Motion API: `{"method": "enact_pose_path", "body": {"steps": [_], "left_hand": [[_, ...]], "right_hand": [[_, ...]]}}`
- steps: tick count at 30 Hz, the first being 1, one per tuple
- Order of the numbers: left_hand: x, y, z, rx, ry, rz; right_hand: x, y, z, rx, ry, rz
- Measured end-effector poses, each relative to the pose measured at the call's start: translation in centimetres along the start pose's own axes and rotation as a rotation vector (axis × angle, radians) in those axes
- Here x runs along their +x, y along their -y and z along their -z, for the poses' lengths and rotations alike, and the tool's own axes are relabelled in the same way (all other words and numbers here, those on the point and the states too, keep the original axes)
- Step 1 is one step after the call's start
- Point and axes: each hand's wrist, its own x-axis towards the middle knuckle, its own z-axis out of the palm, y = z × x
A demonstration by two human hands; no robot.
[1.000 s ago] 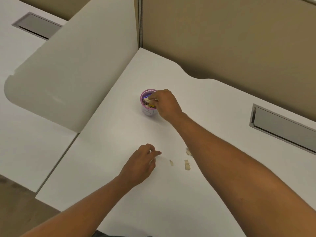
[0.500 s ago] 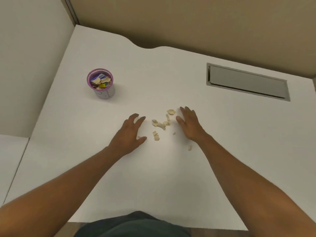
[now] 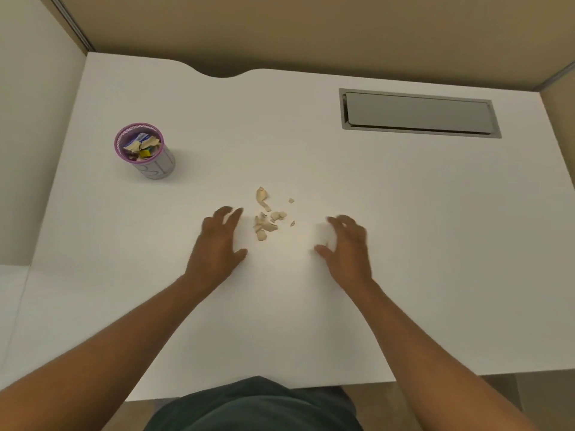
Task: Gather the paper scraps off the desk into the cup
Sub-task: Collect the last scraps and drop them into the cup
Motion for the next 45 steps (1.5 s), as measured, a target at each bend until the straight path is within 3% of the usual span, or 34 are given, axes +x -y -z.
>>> {"method": "enact_pose_path", "body": {"steps": [2, 4, 9, 13, 19, 25, 29, 34, 36, 40, 45], "left_hand": [[-1.6, 1.1, 0.1, -0.023, 0.018, 0.185], [-2.5, 1.0, -0.2, -0.126, 0.075, 0.287], [0.1, -3.4, -1.2, -0.46, 0.034, 0.329], [2.7, -5.7, -1.3, -0.53, 0.07, 0.242], [4.5, -2.2, 0.8, -0.333, -0.012, 0.167], [8.4, -1.3, 2.1, -0.128, 0.302, -0.1], [9.6, -2.2, 1.5, -0.17, 0.328, -0.171], [6.6, -1.4, 0.1, -0.243, 0.285, -0.131], [5.5, -0.6, -0.1, -0.206, 0.23, -0.1], [5.6, -0.6, -0.1, -0.101, 0.238, -0.045], [6.5, -2.5, -0.1, -0.025, 0.242, -0.133]], "right_hand": [[-1.2, -1.5, 0.6, 0.064, 0.078, -0.234], [-1.5, -1.7, 0.0, 0.18, 0.168, -0.317], [0.9, 3.3, -2.9, 0.436, 0.159, -0.183], [3.4, 7.6, -4.5, 0.349, 0.212, -0.022], [6.1, 5.9, -2.2, 0.319, 0.064, 0.087], [8.9, 6.0, -2.2, 0.015, 0.277, 0.249], [8.0, 8.0, -3.5, 0.034, 0.334, 0.416], [5.4, 6.6, -4.0, 0.227, 0.154, 0.276], [4.5, 5.6, -4.0, 0.17, 0.107, 0.233], [4.2, 6.1, -4.9, 0.065, 0.235, 0.134], [5.0, 8.4, -5.9, 0.0, 0.247, 0.211]]}}
